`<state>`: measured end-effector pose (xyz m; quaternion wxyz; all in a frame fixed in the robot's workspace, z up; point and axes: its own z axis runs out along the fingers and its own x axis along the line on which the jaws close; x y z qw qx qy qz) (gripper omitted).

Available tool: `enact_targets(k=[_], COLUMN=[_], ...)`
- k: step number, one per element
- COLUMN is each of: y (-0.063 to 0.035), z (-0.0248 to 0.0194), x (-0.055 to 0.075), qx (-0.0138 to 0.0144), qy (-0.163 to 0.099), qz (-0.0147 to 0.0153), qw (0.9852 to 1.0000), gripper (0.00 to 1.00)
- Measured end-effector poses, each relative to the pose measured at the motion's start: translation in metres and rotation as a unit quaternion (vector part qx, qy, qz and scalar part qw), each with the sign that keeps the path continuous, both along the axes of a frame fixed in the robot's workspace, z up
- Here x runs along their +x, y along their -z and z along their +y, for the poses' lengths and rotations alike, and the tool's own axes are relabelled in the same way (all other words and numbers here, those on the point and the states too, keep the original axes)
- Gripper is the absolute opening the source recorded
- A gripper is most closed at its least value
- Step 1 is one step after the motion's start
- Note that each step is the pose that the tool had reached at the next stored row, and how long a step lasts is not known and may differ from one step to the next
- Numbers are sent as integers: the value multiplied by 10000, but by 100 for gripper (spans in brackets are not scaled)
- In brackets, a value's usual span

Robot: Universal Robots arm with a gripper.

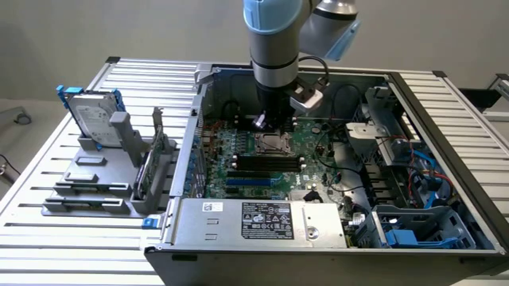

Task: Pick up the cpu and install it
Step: 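Install the first cpu locking lever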

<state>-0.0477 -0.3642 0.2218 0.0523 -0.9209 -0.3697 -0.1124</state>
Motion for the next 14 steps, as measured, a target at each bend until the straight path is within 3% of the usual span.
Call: enact_targets(k=[14], y=[-199], z=[-230], x=[-55], qx=[0], qy=[9], qz=[14], qw=[10000], gripper=[11])
